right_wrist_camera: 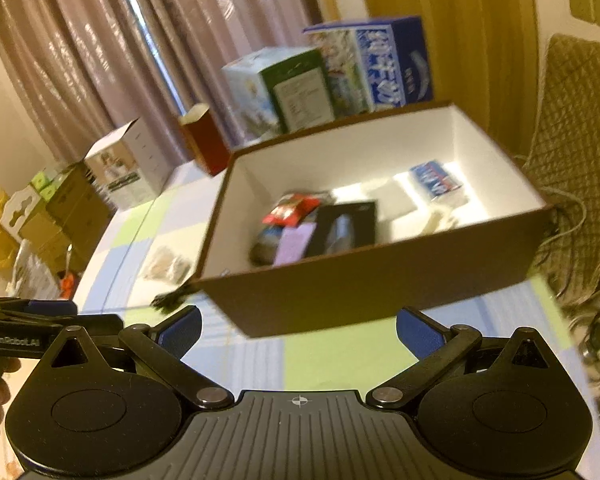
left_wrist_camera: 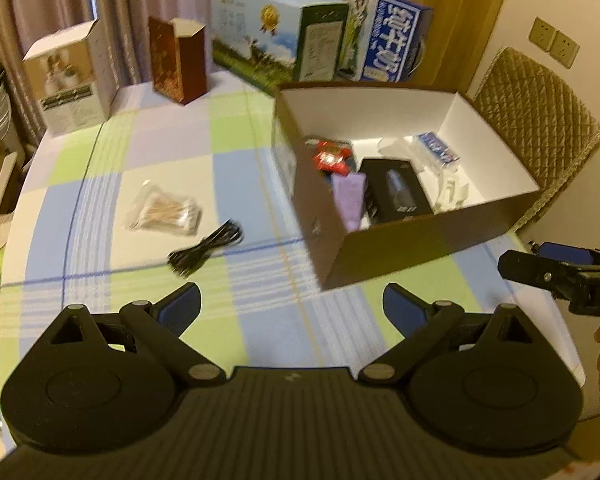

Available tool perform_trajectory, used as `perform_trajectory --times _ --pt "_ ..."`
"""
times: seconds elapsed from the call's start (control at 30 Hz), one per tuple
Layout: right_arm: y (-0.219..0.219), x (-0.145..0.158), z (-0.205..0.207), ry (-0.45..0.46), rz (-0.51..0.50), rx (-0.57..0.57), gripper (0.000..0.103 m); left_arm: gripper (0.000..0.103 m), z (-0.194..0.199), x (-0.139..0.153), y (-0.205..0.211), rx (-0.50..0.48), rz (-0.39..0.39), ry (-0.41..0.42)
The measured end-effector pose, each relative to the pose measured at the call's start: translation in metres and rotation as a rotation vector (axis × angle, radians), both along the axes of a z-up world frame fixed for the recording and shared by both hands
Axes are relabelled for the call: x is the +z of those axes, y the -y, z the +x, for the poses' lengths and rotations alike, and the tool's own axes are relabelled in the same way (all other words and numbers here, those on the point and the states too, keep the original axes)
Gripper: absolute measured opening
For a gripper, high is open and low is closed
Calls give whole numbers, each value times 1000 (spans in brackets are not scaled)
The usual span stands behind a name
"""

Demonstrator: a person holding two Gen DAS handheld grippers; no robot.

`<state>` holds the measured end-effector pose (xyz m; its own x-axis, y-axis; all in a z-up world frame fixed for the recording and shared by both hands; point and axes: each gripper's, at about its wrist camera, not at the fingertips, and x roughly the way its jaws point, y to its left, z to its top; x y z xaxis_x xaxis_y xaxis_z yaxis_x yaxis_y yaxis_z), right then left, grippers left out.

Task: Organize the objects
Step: 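Withdraw both open tools from the box toward the table, then grasp the black cable with the left tool while the right tool grasps the cotton swab bag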

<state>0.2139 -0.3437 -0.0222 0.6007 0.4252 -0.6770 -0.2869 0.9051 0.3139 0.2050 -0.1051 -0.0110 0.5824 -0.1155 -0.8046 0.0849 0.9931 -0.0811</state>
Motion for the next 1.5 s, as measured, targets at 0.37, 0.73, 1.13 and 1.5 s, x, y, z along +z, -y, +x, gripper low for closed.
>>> perform_trajectory --times 0.37,0.73,1.13,1.5 --pt "-72 -23 -20 -62 -7 77 101 96 -21 -11 -56 77 40 -44" --pt "-109 -41 -15 -98 -17 35 101 96 -17 -29 -104 98 50 -65" --pt "-91 -63 7 -147 -38 -124 101 73 32 -76 -102 -120 57 -8" --pt "-59 -77 21 -194 -69 -264 101 48 98 -117 -75 -303 171 24"
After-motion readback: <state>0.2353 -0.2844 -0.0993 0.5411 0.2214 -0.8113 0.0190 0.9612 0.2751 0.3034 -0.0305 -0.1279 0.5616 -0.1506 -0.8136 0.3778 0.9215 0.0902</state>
